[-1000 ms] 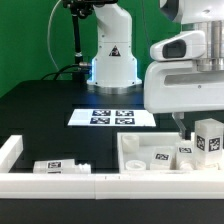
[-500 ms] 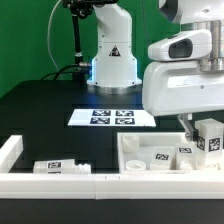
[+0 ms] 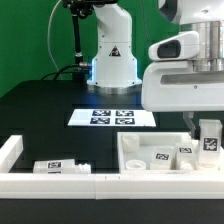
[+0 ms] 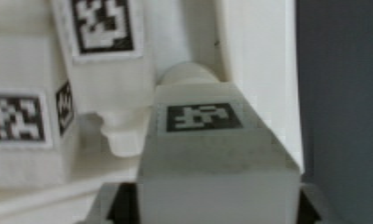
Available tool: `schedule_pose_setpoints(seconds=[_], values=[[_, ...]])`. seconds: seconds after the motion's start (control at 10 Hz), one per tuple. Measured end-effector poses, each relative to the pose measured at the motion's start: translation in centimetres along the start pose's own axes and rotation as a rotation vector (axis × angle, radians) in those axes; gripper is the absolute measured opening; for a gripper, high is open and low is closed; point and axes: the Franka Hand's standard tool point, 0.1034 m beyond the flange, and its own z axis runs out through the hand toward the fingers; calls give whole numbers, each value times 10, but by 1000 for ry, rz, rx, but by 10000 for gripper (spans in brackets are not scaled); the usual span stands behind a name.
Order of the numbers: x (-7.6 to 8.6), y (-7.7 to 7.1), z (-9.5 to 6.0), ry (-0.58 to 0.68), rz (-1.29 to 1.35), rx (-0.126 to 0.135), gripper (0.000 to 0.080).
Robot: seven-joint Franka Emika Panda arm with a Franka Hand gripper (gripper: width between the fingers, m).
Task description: Assemble one leg
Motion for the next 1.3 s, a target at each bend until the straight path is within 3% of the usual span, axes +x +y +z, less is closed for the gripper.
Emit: schedule_pose_setpoints(seconds=[0.1, 0.2, 0.4, 0.6, 0.8, 0.9, 1.0, 1.1, 1.2, 1.3], values=[[0, 0, -1, -15, 161, -20, 285], [3, 1, -1, -14, 331, -19, 285], [4, 7, 2, -44, 626, 9, 287], [4, 8, 3, -55, 773, 13, 287], [4, 9, 3, -54, 746, 14, 287], [3, 8, 3, -54, 742, 14, 441], [3, 6, 2, -42, 558, -1, 441], [3, 5, 1, -34, 345, -3, 571], [3, 4, 0, -34, 152, 1, 625], [0, 2, 1, -41, 31, 1, 625]])
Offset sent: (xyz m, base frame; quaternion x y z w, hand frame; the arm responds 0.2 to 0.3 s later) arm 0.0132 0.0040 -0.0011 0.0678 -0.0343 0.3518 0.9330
